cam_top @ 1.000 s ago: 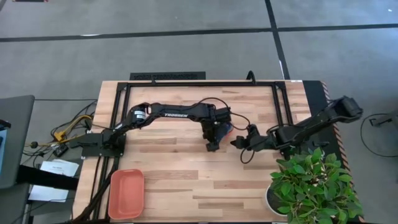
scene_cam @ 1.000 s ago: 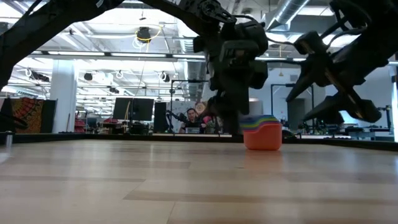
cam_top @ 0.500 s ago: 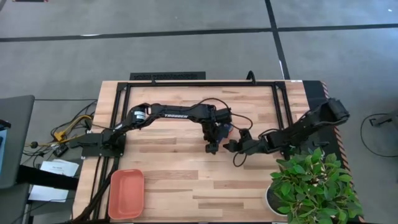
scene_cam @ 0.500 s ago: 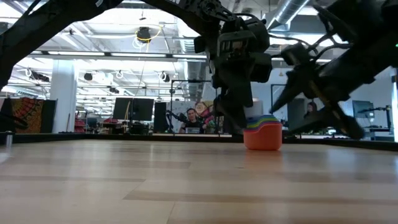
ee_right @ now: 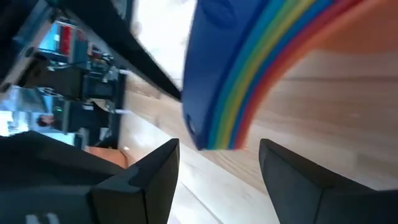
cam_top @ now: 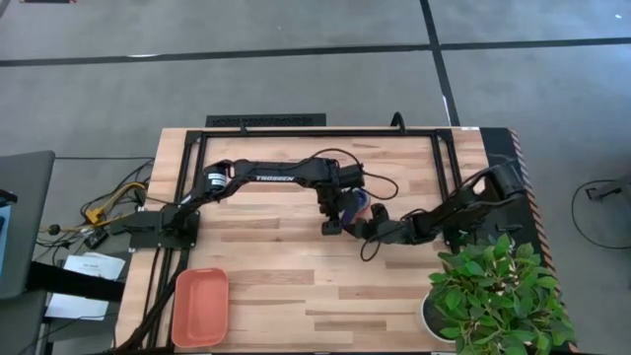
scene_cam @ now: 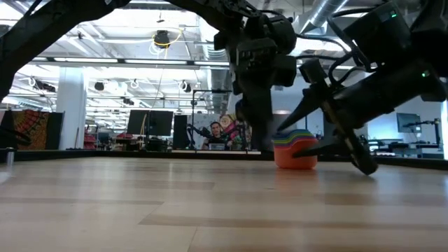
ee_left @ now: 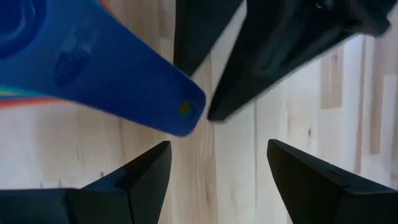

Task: Nest measuring cups in basket
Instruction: Put the stacked colored measuring cups into the orange bin

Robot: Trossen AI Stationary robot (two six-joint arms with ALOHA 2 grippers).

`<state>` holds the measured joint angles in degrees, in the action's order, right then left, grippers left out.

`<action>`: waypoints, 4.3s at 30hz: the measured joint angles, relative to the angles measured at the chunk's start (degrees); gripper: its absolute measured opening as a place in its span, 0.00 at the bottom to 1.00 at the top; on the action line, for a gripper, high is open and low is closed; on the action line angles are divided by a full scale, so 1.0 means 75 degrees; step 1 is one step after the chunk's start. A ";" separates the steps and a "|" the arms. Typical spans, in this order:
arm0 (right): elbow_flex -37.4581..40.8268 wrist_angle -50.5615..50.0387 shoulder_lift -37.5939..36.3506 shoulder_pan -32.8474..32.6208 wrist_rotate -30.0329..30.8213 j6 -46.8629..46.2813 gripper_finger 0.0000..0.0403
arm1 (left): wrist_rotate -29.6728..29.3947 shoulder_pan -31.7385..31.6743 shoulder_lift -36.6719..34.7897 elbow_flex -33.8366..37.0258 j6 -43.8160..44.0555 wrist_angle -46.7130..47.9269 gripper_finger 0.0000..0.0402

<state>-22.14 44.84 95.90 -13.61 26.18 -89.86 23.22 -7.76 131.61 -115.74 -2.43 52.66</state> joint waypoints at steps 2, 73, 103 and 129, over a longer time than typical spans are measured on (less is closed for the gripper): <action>0.0001 0.0435 0.0203 0.0029 0.0160 -0.0003 0.61 | -0.0008 -0.0019 0.0003 0.0000 -0.0151 0.0045 0.63; 0.0037 0.1434 0.0385 0.0315 0.0494 0.1442 0.28 | -0.0527 -0.0344 0.0015 0.0006 -0.1390 0.1232 0.63; -0.2901 0.0782 0.0373 0.1254 -0.3528 0.3493 0.28 | -0.2817 -0.2631 -0.6295 0.0006 -0.0237 0.3945 0.63; -0.5847 0.0945 0.2628 0.0708 -0.6142 0.3847 0.28 | -0.7218 0.3256 -0.8364 0.2167 0.6768 0.3868 0.63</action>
<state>-65.99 51.93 115.60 -8.29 -19.88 -61.02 -30.92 16.66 68.88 -99.49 48.33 81.67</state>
